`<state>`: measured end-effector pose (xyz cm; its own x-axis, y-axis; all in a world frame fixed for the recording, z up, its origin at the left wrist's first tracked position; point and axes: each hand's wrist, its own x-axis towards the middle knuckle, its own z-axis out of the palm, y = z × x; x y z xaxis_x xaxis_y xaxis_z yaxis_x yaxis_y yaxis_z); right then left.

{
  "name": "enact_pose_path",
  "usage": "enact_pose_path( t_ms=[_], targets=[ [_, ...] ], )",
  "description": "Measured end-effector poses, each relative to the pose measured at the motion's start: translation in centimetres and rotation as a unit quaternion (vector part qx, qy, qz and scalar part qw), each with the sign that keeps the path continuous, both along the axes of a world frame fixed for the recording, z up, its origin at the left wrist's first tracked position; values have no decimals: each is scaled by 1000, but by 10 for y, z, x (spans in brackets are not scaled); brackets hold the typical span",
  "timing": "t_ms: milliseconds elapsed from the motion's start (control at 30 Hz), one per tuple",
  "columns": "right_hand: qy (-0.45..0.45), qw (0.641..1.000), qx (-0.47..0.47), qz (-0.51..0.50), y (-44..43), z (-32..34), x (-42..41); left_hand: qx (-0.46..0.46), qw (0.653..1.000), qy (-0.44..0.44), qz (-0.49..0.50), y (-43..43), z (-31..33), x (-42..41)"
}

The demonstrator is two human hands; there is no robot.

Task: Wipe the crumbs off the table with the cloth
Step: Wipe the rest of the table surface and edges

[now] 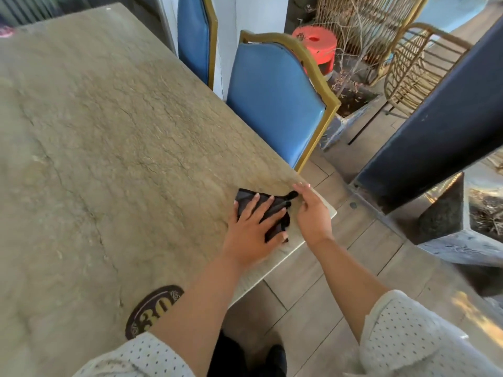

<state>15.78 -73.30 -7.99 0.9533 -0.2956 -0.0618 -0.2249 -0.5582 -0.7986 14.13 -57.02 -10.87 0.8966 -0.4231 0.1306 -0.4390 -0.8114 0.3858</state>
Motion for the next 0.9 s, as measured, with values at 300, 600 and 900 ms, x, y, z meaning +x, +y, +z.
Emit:
enact_pose_path(
  t_ms=[300, 600, 900],
  targets=[
    [-1, 957, -196, 212, 72, 7, -32, -141, 969, -4, 201, 84, 10, -5],
    [33, 931, -273, 239, 103, -13, 5, 31, 953, 43, 298, 116, -4, -32],
    [-37, 926, -24, 376, 80, -6, -76, 16, 950, 40, 310, 113, -1, -33]
  ],
)
